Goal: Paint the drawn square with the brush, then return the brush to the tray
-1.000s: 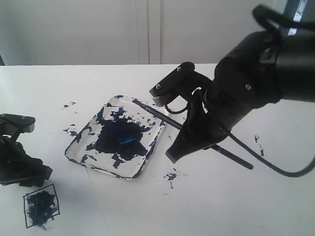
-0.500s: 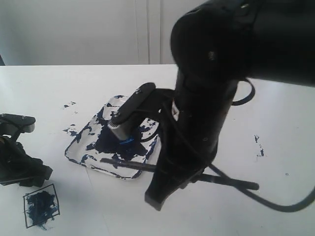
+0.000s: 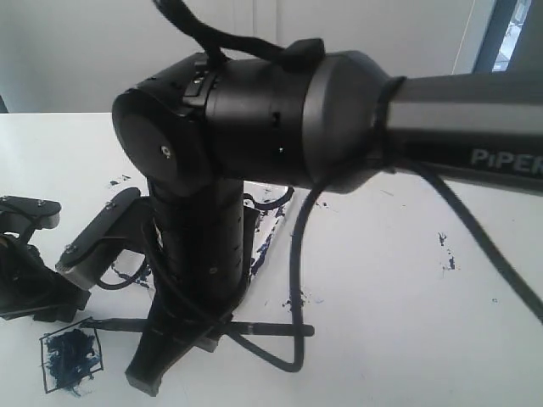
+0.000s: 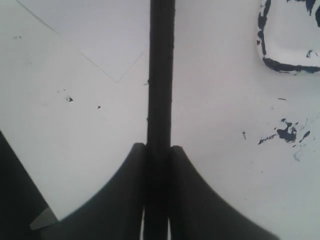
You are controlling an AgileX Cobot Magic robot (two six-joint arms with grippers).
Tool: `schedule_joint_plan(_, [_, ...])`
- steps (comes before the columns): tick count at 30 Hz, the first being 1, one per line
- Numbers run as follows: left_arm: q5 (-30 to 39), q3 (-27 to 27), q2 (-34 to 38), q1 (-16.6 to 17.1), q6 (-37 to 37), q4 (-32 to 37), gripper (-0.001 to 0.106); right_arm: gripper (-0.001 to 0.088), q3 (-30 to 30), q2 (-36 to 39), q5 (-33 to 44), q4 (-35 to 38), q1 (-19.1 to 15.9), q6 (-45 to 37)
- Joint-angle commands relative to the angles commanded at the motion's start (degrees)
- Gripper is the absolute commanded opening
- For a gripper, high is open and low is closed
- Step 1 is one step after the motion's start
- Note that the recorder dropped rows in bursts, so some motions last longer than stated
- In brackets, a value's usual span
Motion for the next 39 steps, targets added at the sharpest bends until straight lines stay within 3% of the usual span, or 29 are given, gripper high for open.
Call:
schedule_joint_plan(21, [0.37, 0.0, 0.0, 0.0, 0.0, 0.0, 0.064, 0.0, -6.31, 6.52, 0.0, 0.0, 0.0, -0.51])
schedule_joint_plan(39, [0.62, 0.0, 0.0, 0.0, 0.0, 0.0, 0.064, 0.0, -6.37, 7.14, 0.0, -0.63, 0.0, -0.02])
